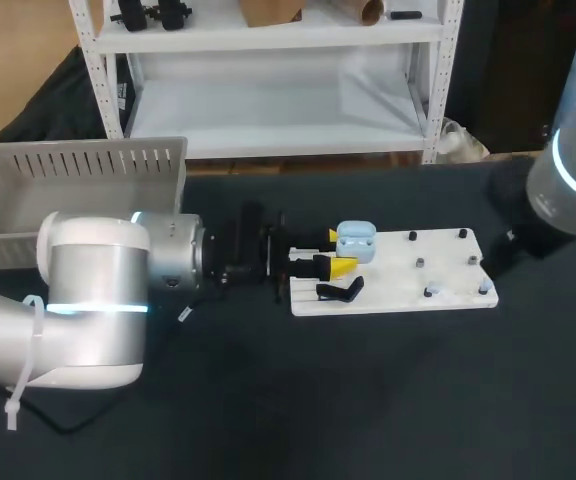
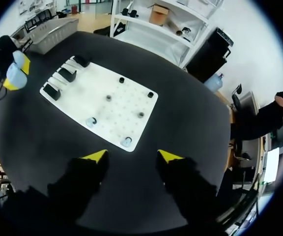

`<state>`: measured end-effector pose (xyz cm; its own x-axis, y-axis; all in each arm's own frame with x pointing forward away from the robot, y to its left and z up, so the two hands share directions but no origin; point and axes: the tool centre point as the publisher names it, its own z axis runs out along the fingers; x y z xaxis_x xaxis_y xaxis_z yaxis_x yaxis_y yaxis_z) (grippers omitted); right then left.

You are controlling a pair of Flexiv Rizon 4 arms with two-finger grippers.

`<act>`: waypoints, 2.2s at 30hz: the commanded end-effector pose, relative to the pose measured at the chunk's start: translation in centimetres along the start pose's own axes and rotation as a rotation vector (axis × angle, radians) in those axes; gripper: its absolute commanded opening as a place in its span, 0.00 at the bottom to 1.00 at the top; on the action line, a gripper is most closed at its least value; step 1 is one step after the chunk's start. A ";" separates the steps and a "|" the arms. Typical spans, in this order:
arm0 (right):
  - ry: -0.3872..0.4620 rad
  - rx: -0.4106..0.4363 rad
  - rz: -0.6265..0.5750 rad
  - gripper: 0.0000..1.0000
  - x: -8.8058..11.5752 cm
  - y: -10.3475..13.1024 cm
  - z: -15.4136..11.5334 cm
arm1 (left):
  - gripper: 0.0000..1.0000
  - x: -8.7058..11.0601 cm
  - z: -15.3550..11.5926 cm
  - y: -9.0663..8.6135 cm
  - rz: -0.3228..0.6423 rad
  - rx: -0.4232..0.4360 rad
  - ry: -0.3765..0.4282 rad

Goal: Pick up each earbud case from the left stands, insert the matching earbuds, close the lid, and place the case in the box.

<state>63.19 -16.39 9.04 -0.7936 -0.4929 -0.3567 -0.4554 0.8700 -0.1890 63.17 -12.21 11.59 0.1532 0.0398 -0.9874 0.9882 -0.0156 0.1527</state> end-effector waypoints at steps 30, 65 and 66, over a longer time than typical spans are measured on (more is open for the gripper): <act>0.107 0.075 0.015 0.47 0.1 0.8 7.0 | 0.00 0.0 0.0 0.0 0.002 -0.001 -0.001; 0.112 0.100 0.010 0.00 0.9 0.8 6.2 | 0.00 0.0 0.0 0.0 0.002 -0.001 -0.001; 0.110 0.103 0.010 0.00 0.8 0.8 5.9 | 0.00 0.0 0.0 0.0 0.002 -0.001 -0.001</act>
<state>65.47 -15.95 2.36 -0.8420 -0.4804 -0.2454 -0.4167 0.8681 -0.2697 63.16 -12.21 11.59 0.1534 0.0398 -0.9874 0.9881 -0.0156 0.1528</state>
